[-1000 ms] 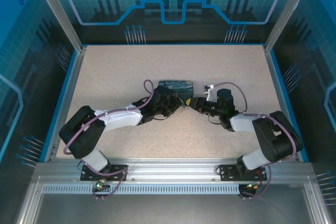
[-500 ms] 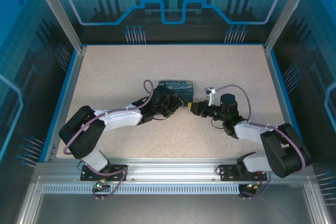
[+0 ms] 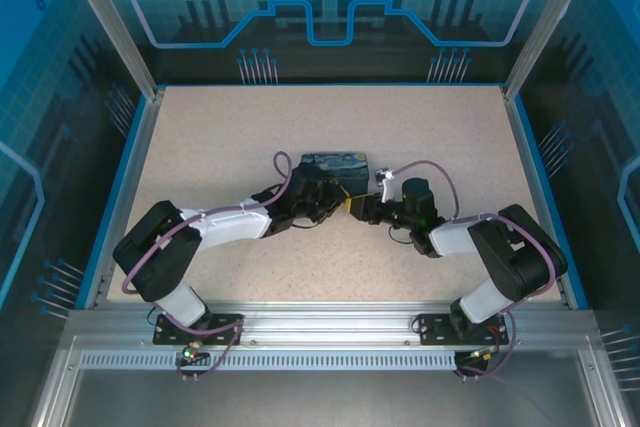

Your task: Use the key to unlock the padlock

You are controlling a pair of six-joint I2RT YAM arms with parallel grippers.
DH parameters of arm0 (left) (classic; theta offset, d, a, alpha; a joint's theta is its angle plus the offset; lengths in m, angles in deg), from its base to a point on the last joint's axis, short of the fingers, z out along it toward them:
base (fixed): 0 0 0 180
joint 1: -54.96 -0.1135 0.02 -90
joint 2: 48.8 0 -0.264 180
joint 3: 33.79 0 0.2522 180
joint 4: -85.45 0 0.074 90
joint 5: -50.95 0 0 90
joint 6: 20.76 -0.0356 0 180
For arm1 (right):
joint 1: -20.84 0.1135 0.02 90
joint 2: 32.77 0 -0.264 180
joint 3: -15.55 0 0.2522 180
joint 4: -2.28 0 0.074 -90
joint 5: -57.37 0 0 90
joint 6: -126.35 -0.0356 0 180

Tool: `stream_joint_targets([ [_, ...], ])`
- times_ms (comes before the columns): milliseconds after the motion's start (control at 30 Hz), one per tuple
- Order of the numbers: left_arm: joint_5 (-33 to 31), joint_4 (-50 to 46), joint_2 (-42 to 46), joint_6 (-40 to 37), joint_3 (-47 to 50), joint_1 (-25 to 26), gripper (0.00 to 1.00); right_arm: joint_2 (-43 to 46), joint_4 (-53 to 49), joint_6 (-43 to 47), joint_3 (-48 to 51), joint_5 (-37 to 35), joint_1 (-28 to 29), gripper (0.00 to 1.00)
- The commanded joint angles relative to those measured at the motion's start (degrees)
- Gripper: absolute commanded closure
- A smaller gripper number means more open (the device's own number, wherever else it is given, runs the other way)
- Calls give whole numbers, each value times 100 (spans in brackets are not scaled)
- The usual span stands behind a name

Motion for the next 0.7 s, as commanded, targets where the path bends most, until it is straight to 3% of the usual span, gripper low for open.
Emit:
stream_joint_targets([
  [0,107,203,-33,131,-220,-16,88,-123,542,-69,-142,-148,151,65],
  [133,110,225,-39,155,-212,-15,88,-319,962,-224,-128,-240,205,71],
  [333,154,346,-68,268,-160,-12,88,-645,1598,-516,-166,-302,295,73],
  [667,146,519,-94,396,-77,-17,88,-883,1970,-825,-334,-551,515,82],
])
